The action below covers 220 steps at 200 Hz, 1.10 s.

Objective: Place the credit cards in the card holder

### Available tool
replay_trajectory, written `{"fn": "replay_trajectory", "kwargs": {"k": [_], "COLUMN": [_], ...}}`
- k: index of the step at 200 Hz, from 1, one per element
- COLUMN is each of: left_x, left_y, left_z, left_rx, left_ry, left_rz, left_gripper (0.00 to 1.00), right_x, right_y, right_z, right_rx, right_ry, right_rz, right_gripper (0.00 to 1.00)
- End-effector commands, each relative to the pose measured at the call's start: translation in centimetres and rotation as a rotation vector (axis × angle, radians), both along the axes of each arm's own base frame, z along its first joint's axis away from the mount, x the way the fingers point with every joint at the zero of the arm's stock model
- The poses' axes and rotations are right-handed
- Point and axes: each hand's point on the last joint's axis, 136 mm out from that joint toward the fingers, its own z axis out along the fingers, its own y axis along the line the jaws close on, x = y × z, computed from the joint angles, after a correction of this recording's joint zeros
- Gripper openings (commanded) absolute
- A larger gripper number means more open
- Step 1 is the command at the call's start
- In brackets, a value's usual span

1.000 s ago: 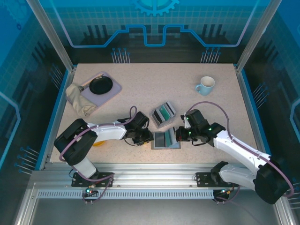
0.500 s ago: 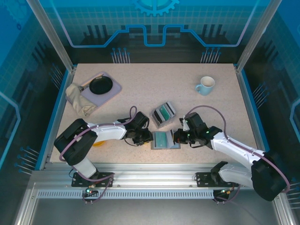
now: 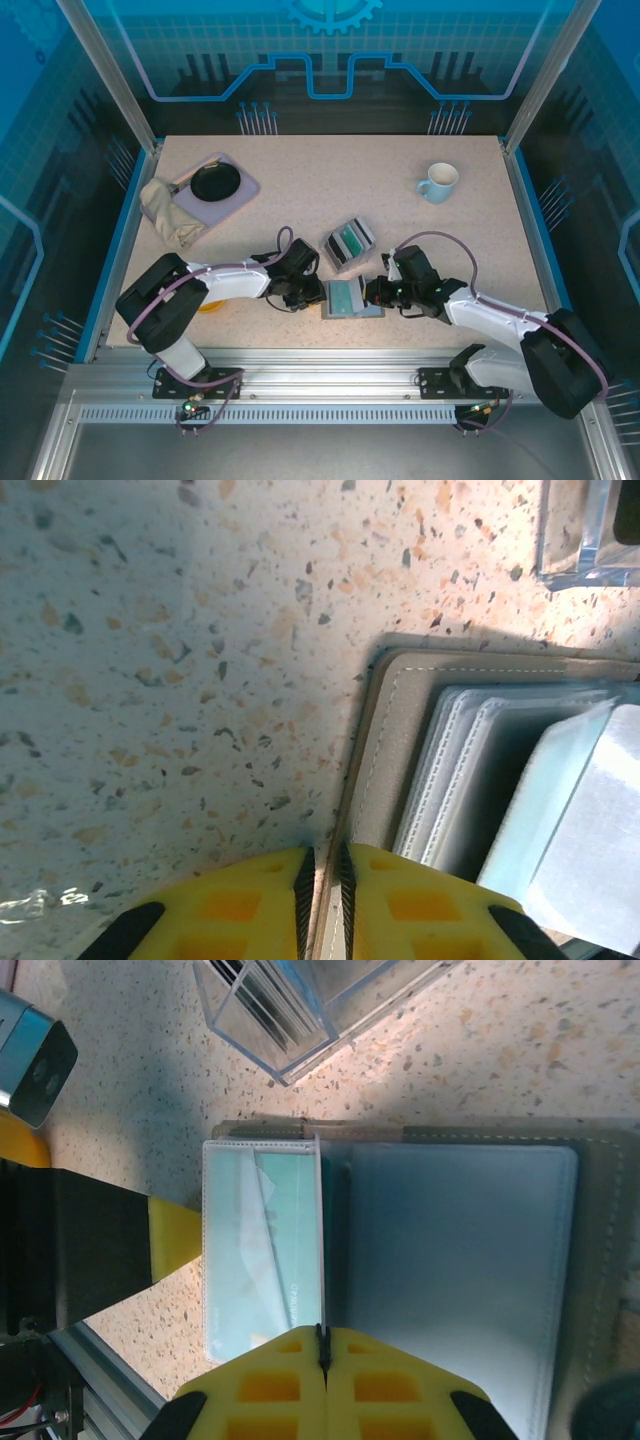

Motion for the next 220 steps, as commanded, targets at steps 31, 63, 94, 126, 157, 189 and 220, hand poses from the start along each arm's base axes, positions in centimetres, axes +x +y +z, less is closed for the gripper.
{"fn": "replay_trajectory", "kwargs": {"k": [31, 63, 94, 126, 157, 189, 220], "left_x": [-0.5, -0.7, -0.5, -0.4, -0.9, -1.0, -1.0], "left_y": [-1.3, -1.2, -1.4, -1.6, -2.1, -2.2, -2.3], "left_z": [-1.9, -2.2, -2.1, -2.1, -2.4, -2.8, -2.8], "left_rx": [-0.002, 0.005, -0.001, -0.004, -0.021, -0.049, -0.057], "left_ry": [0.002, 0.005, 0.007, 0.011, 0.028, 0.041, 0.045], "left_rz": [-0.039, -0.033, -0.032, -0.024, 0.001, 0.042, 0.056], "left_gripper": [0.14, 0.13, 0.11, 0.09, 0.09, 0.08, 0.08], "right_x": [-0.9, -1.5, -1.8, -2.0, -1.8, -1.7, -1.7], "right_y": [0.6, 0.5, 0.6, 0.2, 1.0, 1.4, 1.7], "right_z": [-2.6, -3.0, -2.9, -3.7, -3.2, -2.9, -2.8], "right_rx": [0.006, -0.001, 0.011, -0.009, -0.012, 0.001, -0.005], "right_ry": [0.03, 0.039, 0.05, 0.118, 0.117, 0.135, 0.148], "right_rz": [0.047, 0.058, 0.06, -0.033, -0.054, -0.095, -0.115], "right_gripper": [0.0, 0.0, 0.0, 0.0, 0.01, 0.04, 0.06]}}
